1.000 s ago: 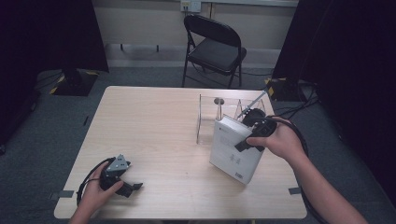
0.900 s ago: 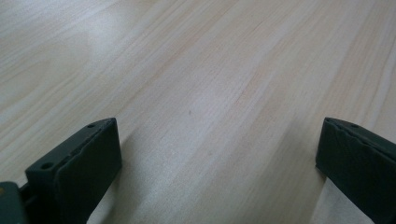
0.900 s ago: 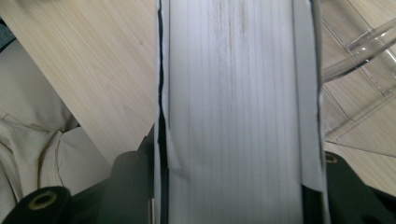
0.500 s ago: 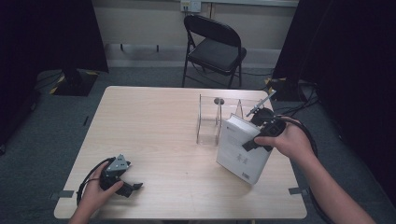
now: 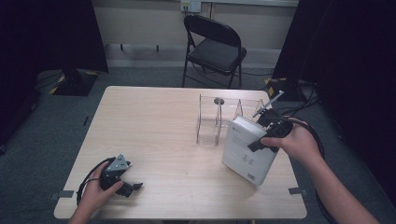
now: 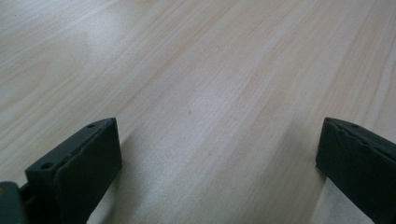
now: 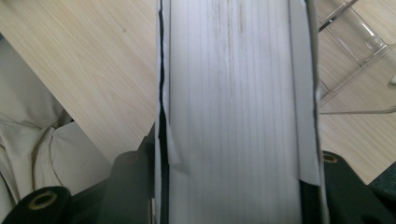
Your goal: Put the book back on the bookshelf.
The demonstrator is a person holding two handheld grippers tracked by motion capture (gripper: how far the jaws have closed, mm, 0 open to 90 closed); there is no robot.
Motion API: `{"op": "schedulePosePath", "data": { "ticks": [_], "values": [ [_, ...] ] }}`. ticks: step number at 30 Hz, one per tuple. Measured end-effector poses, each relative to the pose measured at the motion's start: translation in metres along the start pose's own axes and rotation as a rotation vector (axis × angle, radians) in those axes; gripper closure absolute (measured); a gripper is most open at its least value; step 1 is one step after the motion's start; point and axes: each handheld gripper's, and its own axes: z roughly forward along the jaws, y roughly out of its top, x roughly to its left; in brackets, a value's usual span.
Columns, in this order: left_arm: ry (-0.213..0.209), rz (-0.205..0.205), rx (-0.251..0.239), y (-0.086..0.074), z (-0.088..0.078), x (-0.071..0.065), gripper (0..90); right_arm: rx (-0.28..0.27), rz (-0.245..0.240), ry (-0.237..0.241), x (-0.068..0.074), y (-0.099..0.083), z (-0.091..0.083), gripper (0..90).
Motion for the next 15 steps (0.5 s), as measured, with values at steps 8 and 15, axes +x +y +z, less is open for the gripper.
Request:
{"op": "schedulePosePath", "data": {
  "ticks": [8,15],
  "values": [
    [-0.001,0.001,0.000,0.0001,0.0001,0.0002,0.0,-0.007,0.018,-0.002,-0.0032,-0.0048,-0.0026,52.5],
    [-0.002,0.002,-0.001,0.0000,0.0002,0.0003,0.0,0.002,0.034,-0.015,-0.0055,-0.0100,-0.0036,52.5]
  ]
}}
